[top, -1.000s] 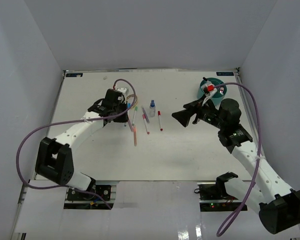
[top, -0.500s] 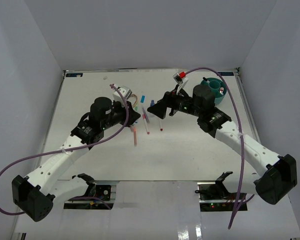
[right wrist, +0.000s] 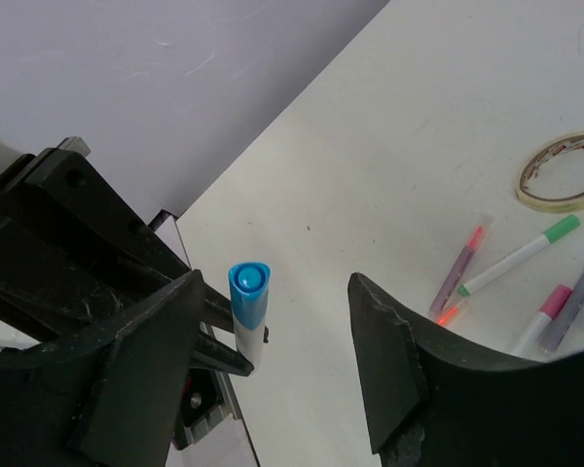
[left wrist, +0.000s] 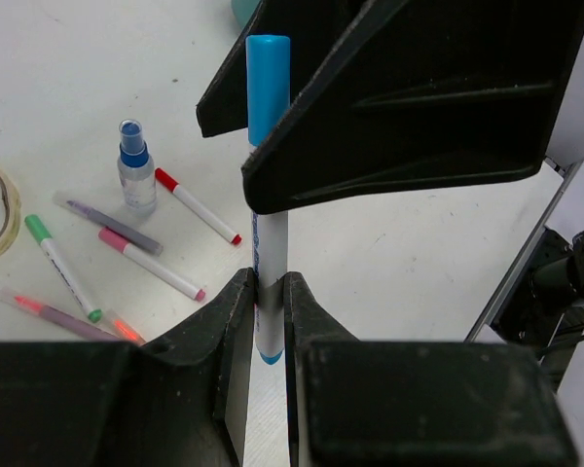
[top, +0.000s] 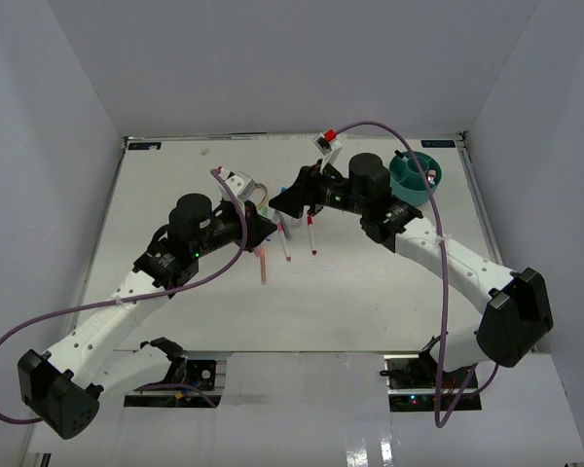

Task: Sort the stationery into containers
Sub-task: Pick up the pen from the center of the board, then place the pen in the storage box.

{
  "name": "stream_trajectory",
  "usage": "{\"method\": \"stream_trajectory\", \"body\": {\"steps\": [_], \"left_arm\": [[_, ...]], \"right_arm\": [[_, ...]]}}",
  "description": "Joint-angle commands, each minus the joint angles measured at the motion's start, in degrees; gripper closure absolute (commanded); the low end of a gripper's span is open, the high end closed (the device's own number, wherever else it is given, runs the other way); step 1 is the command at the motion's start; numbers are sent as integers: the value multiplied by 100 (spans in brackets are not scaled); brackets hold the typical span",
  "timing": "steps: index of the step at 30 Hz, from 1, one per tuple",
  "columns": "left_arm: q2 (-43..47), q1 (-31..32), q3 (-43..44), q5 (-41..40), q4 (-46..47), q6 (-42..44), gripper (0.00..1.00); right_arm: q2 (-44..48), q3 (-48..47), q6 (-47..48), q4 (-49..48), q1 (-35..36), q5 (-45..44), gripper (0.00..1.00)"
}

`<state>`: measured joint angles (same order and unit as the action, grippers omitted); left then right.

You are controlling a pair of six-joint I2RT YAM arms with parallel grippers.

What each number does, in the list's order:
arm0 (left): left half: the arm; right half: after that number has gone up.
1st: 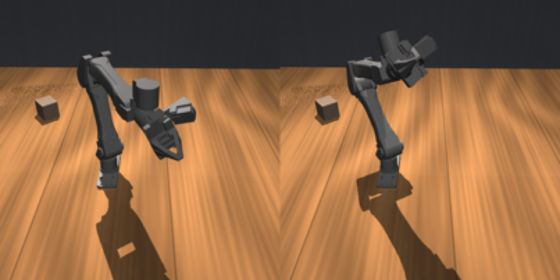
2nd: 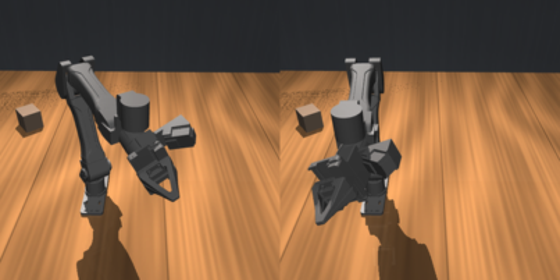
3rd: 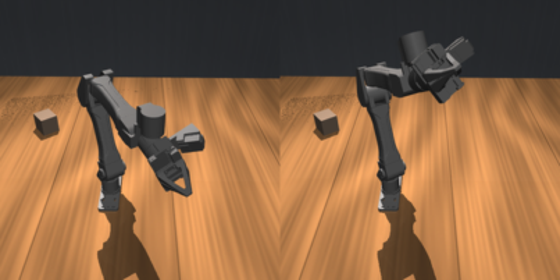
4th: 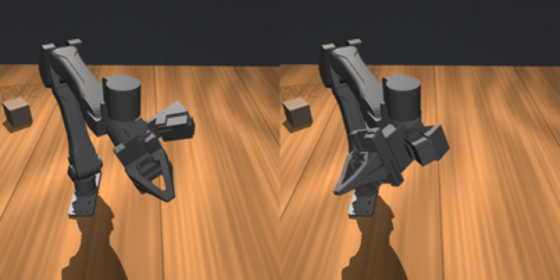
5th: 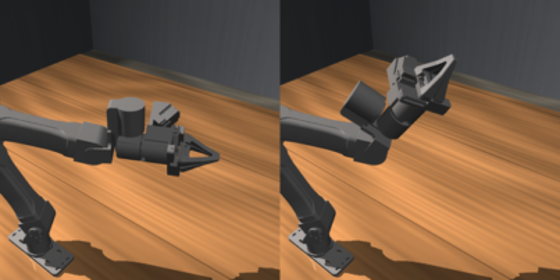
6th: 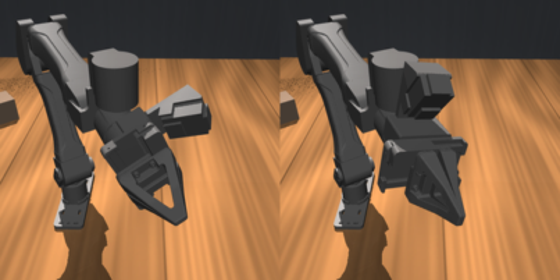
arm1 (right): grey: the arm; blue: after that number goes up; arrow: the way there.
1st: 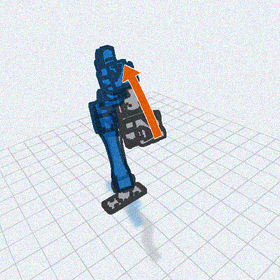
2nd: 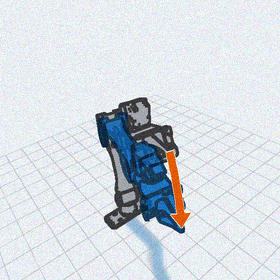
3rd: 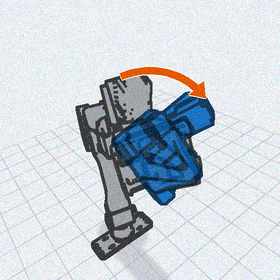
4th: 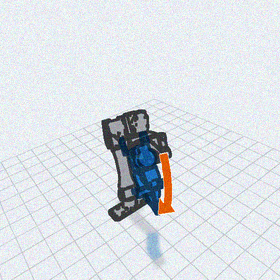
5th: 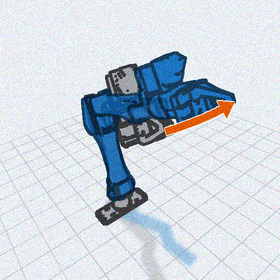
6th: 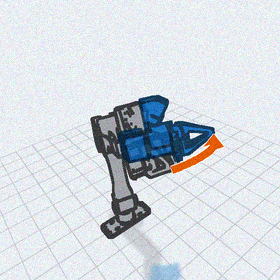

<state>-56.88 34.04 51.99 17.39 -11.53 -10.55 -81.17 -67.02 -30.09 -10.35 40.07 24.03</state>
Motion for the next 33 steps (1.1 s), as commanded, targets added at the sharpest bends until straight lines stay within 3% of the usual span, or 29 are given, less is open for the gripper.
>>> {"method": "stream_trajectory", "body": {"steps": [1, 9, 13, 15, 17, 22, 28, 33], "left_arm": [[125, 32, -57, 125, 168, 53, 78], [63, 32, -83, -33, 169, 53, 77], [28, 32, -75, -104, 169, 9, 67], [11, 32, -75, -165, 160, 0, 61], [-33, 32, -75, -279, 99, 0, 47], [-279, 32, 39, -893, -182, -219, 3], [-744, -99, 364, -2379, -1051, -500, 2], [-1096, -870, 304, -2233, -1281, -668, 2]], "right_arm": [[-83, -381, -68, -275, 53, 101, 35], [-128, -303, -94, -266, 88, 198, 72], [-57, -215, -15, -231, 88, 111, 88], [-31, -179, 11, -213, 88, 84, 91], [-5, -171, 82, -178, 80, -3, 92], [145, -206, 398, 129, -209, -468, 92], [294, -503, 1276, 525, -1255, -1688, 92], [-144, -1005, 2442, 446, -2002, -3295, 92]]}}
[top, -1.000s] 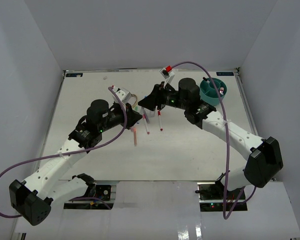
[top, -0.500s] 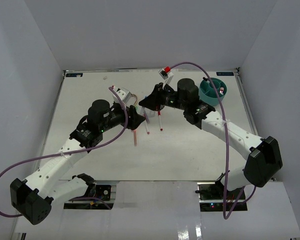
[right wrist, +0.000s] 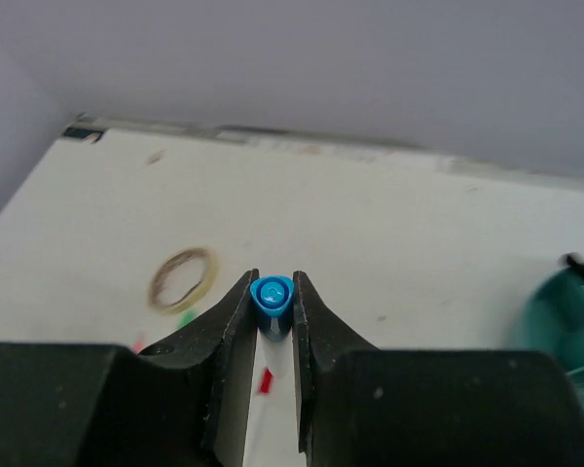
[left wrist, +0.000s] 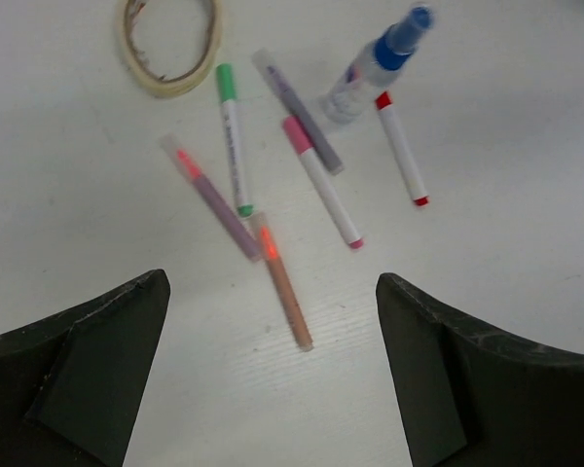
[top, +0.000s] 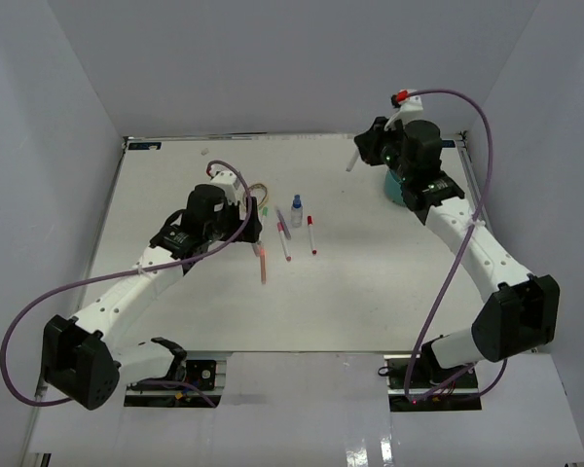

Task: Sort the stationery into containers
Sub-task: Place the pen in the storage box.

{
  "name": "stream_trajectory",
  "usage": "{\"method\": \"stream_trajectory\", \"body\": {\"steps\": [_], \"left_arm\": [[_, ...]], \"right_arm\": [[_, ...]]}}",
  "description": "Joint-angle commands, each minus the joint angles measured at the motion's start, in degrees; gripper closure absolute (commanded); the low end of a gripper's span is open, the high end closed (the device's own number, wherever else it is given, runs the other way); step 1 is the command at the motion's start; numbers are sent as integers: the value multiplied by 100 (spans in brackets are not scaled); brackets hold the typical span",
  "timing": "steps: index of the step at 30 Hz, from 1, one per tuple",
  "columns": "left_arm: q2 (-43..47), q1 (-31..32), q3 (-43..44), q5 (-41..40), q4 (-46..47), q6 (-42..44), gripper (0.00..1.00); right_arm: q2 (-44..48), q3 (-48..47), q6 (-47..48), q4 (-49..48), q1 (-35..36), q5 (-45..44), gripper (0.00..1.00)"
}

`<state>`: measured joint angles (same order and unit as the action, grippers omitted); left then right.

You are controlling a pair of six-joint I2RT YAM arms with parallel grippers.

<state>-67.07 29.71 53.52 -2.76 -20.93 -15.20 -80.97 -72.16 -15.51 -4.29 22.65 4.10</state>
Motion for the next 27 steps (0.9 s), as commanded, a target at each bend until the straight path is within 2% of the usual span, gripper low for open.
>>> {"method": "stream_trajectory", "body": {"steps": [1, 5, 10, 14, 19, 27], "left_arm": [[-139, -588, 115, -111, -385, -237, 2], [-368, -1107, 1, -39, -500, -308, 2], [-342, -1117, -43, -567, -570, -247, 2], [-360, -1108, -69, -532, -570, -220, 2], [-465, -1117, -43, -471, -579, -203, 2], [-527, -1126, -43, -453, -588, -203, 2]], "right_arm": [[-278, -683, 1154, -281, -340, -1524, 92], [-980, -1009, 1927, -825, -770, -2000, 92], [-1824, -1554, 2788, -1205, -1043, -2133, 92], [-2536, -2108, 2904, -1188, -1307, -2036, 92], [-3003, -2267, 3045, -1311, -1439, -1983, 92], [-3346, -1951, 2905, -1513, -1545, -2010, 92]]}}
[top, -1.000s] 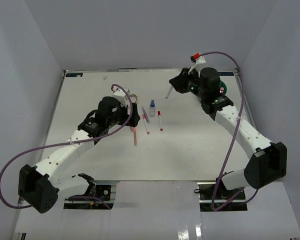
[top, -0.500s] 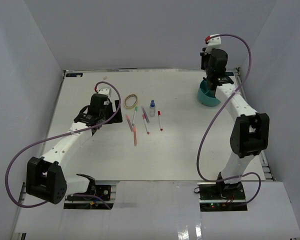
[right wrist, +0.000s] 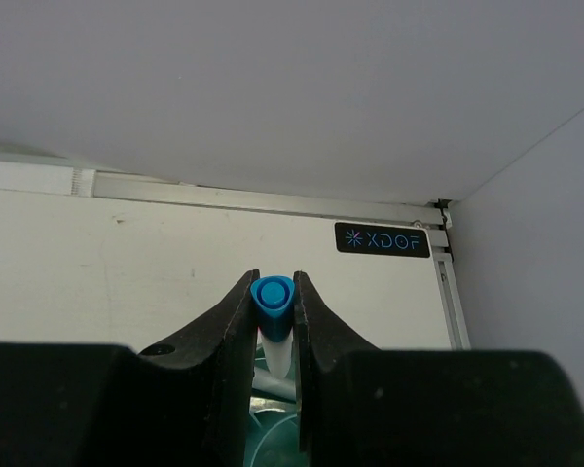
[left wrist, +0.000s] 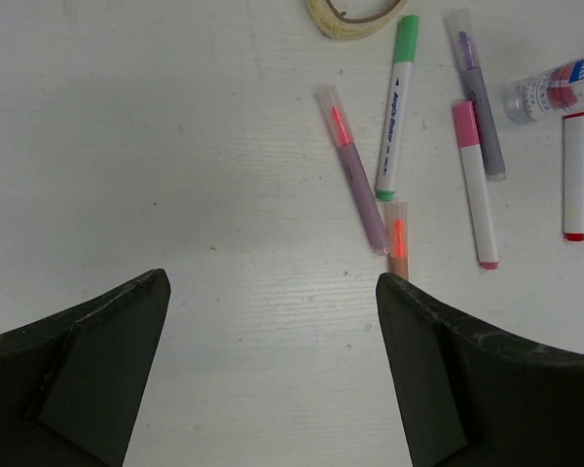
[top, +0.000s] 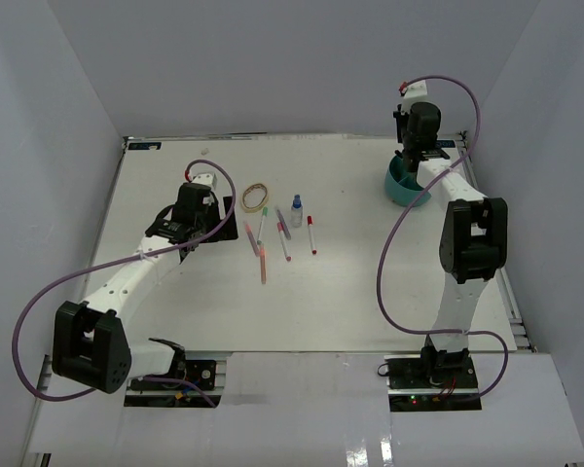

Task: Sort the stationery into containers
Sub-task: Place the pen in the storage box.

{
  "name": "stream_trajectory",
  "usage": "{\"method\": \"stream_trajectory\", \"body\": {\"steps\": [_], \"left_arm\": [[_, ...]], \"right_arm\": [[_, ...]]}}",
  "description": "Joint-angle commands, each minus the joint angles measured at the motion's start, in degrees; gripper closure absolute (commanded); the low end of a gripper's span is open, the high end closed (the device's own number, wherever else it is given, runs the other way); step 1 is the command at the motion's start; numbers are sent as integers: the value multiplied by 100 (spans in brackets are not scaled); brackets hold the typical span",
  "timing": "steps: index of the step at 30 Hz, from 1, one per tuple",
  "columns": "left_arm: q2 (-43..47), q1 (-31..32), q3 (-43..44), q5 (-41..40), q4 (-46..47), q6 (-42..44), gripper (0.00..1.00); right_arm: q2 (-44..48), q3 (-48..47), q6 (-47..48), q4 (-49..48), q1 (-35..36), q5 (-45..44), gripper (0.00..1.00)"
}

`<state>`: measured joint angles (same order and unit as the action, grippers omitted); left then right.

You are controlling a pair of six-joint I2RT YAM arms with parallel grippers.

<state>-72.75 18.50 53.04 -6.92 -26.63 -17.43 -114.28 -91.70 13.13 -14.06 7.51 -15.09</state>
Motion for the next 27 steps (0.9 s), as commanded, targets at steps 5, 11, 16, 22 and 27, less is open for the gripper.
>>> {"method": "stream_trajectory", "body": {"steps": [5, 11, 16, 22, 27], "left_arm": [[24, -4, 5, -38, -17, 20, 2], [50, -4, -12, -46, -17, 20, 2], [59, -4, -21, -99, -17, 20, 2], [77, -4, -21, -108, -17, 12, 2], [121, 4, -30, -99, -35, -15, 2]], "right_arm": [[-95, 266, 41, -650, -48, -248, 89], [-95, 539, 6, -703, -109, -328, 81], [-7, 627, 6, -694, -118, -266, 51], [274, 759, -55, -589, -118, -134, 30], [1028, 1057, -344, -378, -118, 76, 17]]}}
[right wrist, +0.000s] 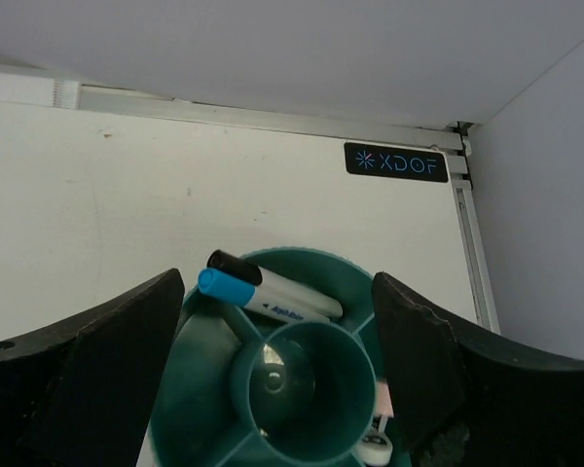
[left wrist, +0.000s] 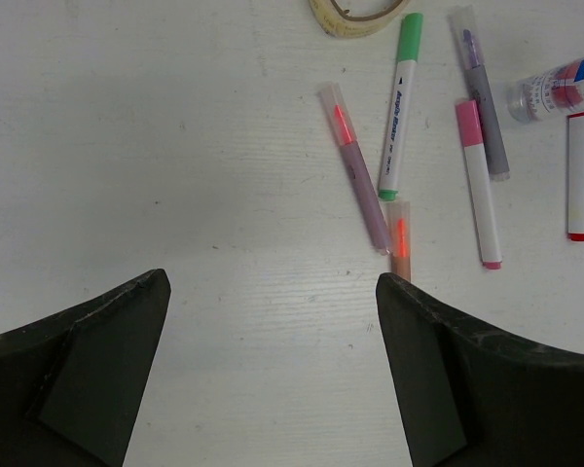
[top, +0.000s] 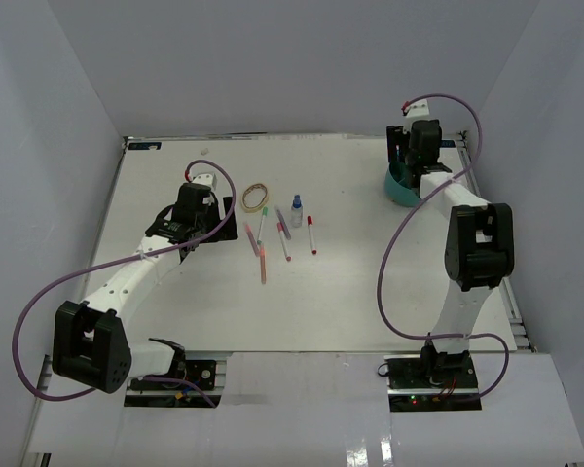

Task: Sort the stationery into containers
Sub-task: Place the pen in the storage box, then pick up the pen from the center of the board.

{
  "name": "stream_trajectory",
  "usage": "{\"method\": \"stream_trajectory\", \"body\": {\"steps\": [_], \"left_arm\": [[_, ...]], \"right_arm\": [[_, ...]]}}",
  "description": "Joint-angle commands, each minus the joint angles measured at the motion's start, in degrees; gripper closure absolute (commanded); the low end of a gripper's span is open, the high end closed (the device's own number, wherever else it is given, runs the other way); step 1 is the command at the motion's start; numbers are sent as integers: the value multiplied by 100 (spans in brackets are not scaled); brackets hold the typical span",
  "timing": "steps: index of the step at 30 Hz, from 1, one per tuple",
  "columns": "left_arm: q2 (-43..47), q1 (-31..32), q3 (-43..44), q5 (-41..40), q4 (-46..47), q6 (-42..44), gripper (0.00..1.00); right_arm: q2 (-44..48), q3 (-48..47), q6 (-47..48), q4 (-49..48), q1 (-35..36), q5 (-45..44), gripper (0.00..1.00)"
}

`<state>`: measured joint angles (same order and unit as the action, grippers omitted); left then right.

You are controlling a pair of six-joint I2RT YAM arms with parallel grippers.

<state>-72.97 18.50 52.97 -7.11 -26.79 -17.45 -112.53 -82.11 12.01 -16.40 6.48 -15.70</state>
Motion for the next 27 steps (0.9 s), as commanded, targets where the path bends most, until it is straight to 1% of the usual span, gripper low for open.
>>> {"method": "stream_trajectory", "body": {"steps": [1, 2, 3, 5, 7, 8, 9, 10, 11, 12, 14, 15, 19, 21, 22, 23, 24, 25, 27], "left_arm": [[143, 4, -24, -80, -28, -21, 2], [160, -4, -24, -71, -28, -47, 2], [160, -4, -24, -45, -28, -56, 2], [178, -4, -41, -18, -55, -118, 2], [195, -4, -50, 26, -72, -205, 2], [195, 4, -76, 61, -72, -258, 2], [204, 4, -85, 183, -81, -380, 2], [204, -4, -94, 236, -81, -443, 2], [187, -4, -94, 289, -107, -513, 2], [169, -4, -77, 342, -125, -574, 2], [108, 4, -33, 447, -143, -777, 2], [90, 22, 2, 474, -134, -847, 2], [-138, 197, 143, 378, -178, -1312, 2], [-419, 355, 231, 238, -204, -1488, 2], [-524, 608, 379, 106, -213, -1550, 2], [-638, 767, 468, -86, -239, -1612, 2], [-892, 926, 573, -497, -248, -1595, 2], [-1034, 1145, 800, -632, -257, -1560, 2], [-1491, 1261, 1039, -660, -257, -1402, 2]], "right_arm": [[995, 185, -321, -57, -7, 190, 15], [1162, 212, -409, 170, -6, 321, 11], [1485, 256, -593, 286, -6, 409, 9], [1847, 475, -804, 575, -6, 629, 5], [2436, 703, -1007, 726, -6, 744, 3], [2664, 1035, -1156, 770, -6, 814, 2], [3127, 1221, -1331, 788, -6, 867, 0], [3358, 1415, -1411, 814, -6, 911, 3], [3587, 1773, -1621, 866, -6, 1033, 4], [4041, 1951, -1710, 980, 2, 1104, 4], [4466, 2285, -1981, 1112, -6, 1367, 5], [4903, 2635, -2062, 1165, -6, 1455, 5], [5925, 3594, -2554, 1131, 2, 1904, 5], [6451, 4181, -2851, 1017, -6, 2159, 5], [6602, 4359, -2914, 955, -6, 2229, 5], [6725, 4518, -2950, 824, -6, 2343, 5], [6909, 4641, -2950, 806, 2, 2387, 5], [6972, 4790, -2985, 814, 20, 2397, 5], [7131, 4905, -2985, 823, 151, 2257, 4]]}}
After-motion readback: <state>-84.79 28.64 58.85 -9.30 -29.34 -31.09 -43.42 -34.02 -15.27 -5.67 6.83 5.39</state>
